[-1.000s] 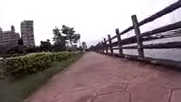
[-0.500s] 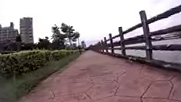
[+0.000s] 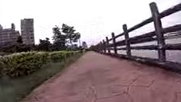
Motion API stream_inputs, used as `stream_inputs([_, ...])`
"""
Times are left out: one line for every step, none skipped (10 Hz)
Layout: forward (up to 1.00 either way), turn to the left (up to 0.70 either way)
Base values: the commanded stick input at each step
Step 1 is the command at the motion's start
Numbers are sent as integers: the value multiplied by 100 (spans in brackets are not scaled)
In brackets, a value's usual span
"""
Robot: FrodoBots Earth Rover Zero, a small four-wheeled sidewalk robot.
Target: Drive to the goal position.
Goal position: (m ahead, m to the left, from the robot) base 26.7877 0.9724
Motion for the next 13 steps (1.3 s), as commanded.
stream_inputs([100,40])
stream_inputs([100,40])
stream_inputs([100,9])
stream_inputs([100,0])
stream_inputs([100,0])
stream_inputs([100,0])
stream_inputs([100,0])
stream_inputs([100,0])
stream_inputs([100,0])
stream_inputs([100,0])
stream_inputs([100,0])
stream_inputs([100,0])
stream_inputs([100,0])
